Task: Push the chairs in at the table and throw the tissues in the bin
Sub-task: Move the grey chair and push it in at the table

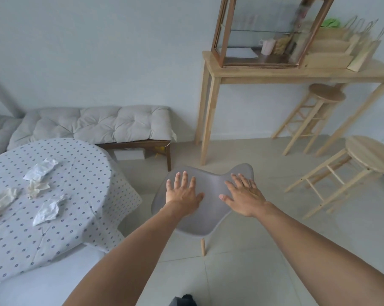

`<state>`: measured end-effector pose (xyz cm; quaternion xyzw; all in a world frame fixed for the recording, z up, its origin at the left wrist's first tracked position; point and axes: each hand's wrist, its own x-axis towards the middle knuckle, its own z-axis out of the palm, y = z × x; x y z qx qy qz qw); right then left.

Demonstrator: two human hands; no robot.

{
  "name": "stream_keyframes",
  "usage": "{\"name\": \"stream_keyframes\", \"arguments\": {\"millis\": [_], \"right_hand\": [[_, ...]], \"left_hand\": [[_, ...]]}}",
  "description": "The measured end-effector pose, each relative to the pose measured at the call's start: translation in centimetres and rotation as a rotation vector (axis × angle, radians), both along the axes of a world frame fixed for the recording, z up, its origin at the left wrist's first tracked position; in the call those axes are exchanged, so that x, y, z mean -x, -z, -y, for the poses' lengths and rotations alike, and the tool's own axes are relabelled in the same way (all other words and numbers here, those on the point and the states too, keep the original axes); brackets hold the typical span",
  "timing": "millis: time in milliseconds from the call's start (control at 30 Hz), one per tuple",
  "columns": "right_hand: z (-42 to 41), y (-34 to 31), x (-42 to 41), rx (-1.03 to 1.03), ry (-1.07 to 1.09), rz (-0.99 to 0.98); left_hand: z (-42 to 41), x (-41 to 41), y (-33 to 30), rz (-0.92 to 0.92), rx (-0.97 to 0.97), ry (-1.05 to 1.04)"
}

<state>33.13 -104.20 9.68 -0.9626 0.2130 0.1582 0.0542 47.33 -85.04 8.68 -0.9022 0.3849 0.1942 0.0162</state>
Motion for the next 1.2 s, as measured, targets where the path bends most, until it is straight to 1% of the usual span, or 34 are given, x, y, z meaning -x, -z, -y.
{"name": "stream_keyframes", "arguments": {"millis": [133,300,433,567,733,933,1100,1200], "right_hand": [[5.0,1.5,-2.9,-0.009,-0.068,-0.025],[10.9,3.8,-7.8,-0.029,-0.224,-0.066],[14.7,5.0,-11.0,-0.049,-0.406,-0.118],[17.3,5.3,-12.3,-0.049,-0.567,-0.139],[19.9,5.0,-12.2,-0.044,-0.675,-0.137],[21.8,5.6,-9.9,-0.073,-0.724,-0.135],[24.7,7.9,-6.6,-0.064,-0.806,-0.229],[26.4,9.5,-6.5,-0.053,-0.886,-0.266]], "left_hand": [[4.1,-2.1,1.0,0.005,-0.006,-0.065],[8.2,-3.7,3.2,-0.003,-0.021,-0.209],[10.7,-2.9,4.3,-0.032,-0.037,-0.392],[12.5,-0.6,4.7,-0.038,-0.048,-0.545],[15.2,2.8,4.7,-0.034,-0.03,-0.654],[17.7,6.3,5.8,-0.021,-0.032,-0.694],[21.3,11.8,7.9,-0.092,-0.035,-0.725],[23.4,13.3,8.9,-0.109,-0.058,-0.742]]}}
